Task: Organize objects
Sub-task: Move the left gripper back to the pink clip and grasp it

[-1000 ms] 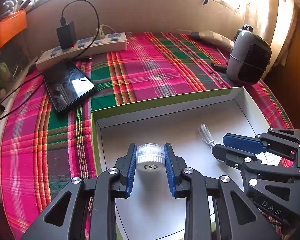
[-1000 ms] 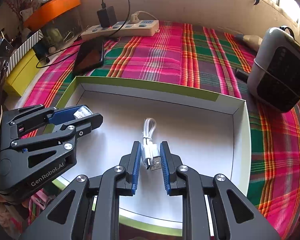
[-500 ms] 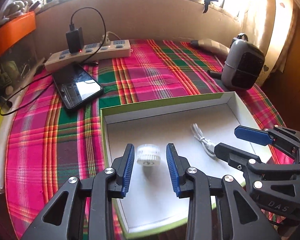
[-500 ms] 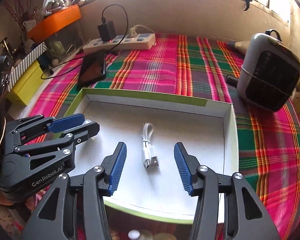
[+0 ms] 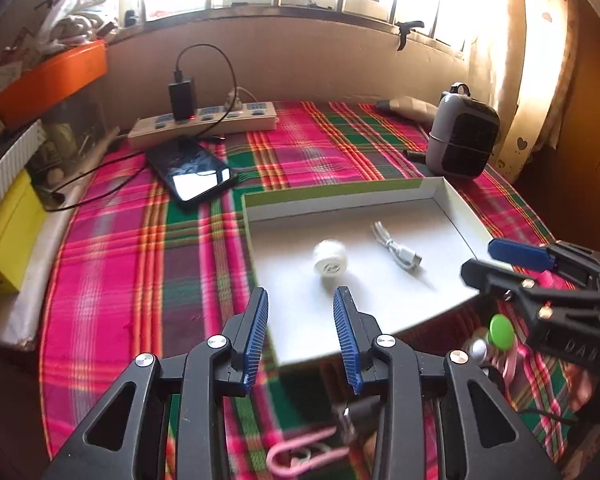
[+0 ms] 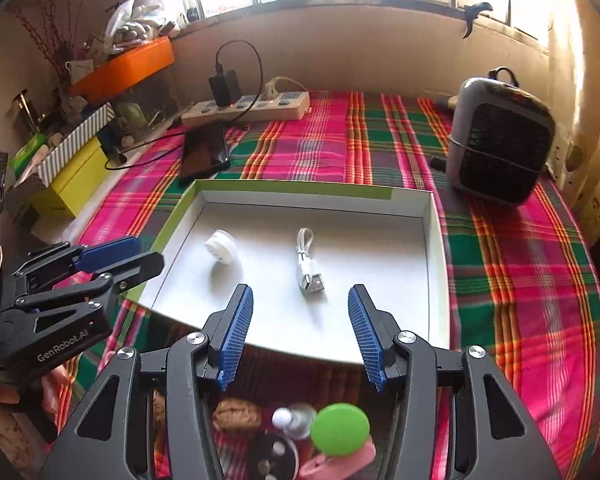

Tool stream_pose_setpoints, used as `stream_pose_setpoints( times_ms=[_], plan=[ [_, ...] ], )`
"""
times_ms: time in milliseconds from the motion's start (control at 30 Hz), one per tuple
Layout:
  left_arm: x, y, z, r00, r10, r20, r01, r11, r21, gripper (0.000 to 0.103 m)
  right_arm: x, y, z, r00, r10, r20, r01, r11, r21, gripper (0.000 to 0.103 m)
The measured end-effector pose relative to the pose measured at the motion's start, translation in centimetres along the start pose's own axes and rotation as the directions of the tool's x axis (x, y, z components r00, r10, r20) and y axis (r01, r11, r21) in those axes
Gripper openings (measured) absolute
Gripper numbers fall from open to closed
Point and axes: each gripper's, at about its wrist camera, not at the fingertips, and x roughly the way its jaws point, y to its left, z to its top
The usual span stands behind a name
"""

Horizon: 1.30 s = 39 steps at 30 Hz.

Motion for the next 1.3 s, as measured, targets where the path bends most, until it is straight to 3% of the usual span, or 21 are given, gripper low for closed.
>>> stream_pose_setpoints(
  times_ms=[567,833,1033,1300],
  plan=[
    [-3.4,1.6,-6.5,0.999,-0.047,0.002,0.047,0.998,-0.034,0.032,-4.9,-1.2,-5.9,0.994,-0.038,0.103,0.035,0.999,0.026,0.051],
    [-3.0,1.0,-7.6,0.995,-0.101,-0.015,0.101,0.995,0.005,0.032,-5.7,-2.0,-8.6,0.995,-0.035,0.095,0.031,0.999,0.043,0.051],
    [-2.6,0.1,-8.3,0.994,-0.105,-0.032,0.107,0.992,0.059,0.032,-5.7,-2.0,-9.7,0.996,-0.007,0.09,0.004,0.999,0.032,0.051],
    [-2.5,0.3,-8.2,0.996,-0.089,-0.021,0.09,0.995,0.053,0.032,-5.4,-1.2,-10.2,0.996,0.034,0.08,-0.034,0.999,0.008,0.051]
  ],
)
